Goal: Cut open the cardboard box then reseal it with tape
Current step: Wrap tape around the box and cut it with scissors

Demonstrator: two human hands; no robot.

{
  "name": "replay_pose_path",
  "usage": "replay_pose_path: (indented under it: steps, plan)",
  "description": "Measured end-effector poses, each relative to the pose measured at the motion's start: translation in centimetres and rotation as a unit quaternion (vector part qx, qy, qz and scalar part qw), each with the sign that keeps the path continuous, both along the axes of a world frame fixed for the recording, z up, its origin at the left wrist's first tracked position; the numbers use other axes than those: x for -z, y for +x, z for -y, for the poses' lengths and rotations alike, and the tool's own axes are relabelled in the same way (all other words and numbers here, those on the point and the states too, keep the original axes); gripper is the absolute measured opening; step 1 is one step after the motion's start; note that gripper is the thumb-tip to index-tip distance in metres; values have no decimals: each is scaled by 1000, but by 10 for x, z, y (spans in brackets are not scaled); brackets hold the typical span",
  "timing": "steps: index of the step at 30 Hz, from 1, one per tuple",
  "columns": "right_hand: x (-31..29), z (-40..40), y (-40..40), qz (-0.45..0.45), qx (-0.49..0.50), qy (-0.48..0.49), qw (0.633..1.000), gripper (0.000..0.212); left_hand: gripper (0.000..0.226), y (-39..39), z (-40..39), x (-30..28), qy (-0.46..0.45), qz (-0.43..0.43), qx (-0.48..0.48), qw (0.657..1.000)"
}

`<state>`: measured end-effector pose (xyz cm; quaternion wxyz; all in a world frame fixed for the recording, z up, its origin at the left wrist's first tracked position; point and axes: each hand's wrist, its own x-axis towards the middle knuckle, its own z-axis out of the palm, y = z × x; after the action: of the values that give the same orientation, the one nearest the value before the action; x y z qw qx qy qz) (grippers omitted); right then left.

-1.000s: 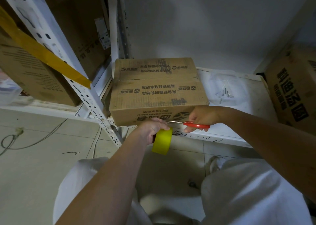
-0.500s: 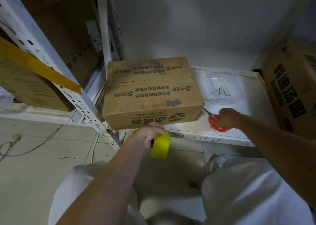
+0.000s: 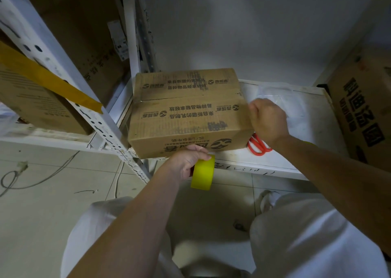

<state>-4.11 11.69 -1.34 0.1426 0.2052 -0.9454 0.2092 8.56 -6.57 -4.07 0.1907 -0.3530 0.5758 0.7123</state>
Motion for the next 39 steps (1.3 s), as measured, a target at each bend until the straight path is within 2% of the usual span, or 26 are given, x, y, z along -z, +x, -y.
replay_pose_path:
  steps: [1, 3, 6, 9, 14, 18, 24, 26, 31, 34, 39]
  plan:
    - [-8, 9, 6, -24, -37, -13, 999, 32, 23, 1, 0, -1, 0, -3, -2, 1000]
    - [-19, 26, 18, -33, -132, 19, 991, 37, 23, 1, 0, -2, -3, -8, -9, 1000]
    - [-22, 51, 28, 4, -234, 156, 960, 63, 23, 4, 2, -5, -8, -17, -19, 1000]
    - [-18, 64, 33, 22, -251, 254, 934, 69, 23, 6, 6, -7, -13, -23, -24, 999]
    - [-9, 67, 38, -10, -229, 300, 926, 74, 24, 9, 11, -7, -17, -28, -27, 999]
    - [2, 66, 41, -9, -206, 311, 928, 83, 23, 12, 14, -4, -26, -23, -24, 999]
    - [8, 82, 48, -48, -137, 202, 969, 74, 24, 17, 18, 2, -27, -7, -25, 999]
    - [11, 85, 51, -61, -126, 206, 968, 73, 24, 18, 19, 4, -27, -6, -28, 999]
    - [16, 102, 65, -9, -84, 252, 964, 76, 22, 16, 16, 5, -13, -9, -28, 999]
    - [17, 101, 66, -11, -94, 231, 968, 76, 21, 17, 15, 5, -14, -7, -20, 1000]
    - [18, 60, 51, -13, -178, 225, 958, 66, 22, 20, 12, 6, -33, -4, -16, 999]
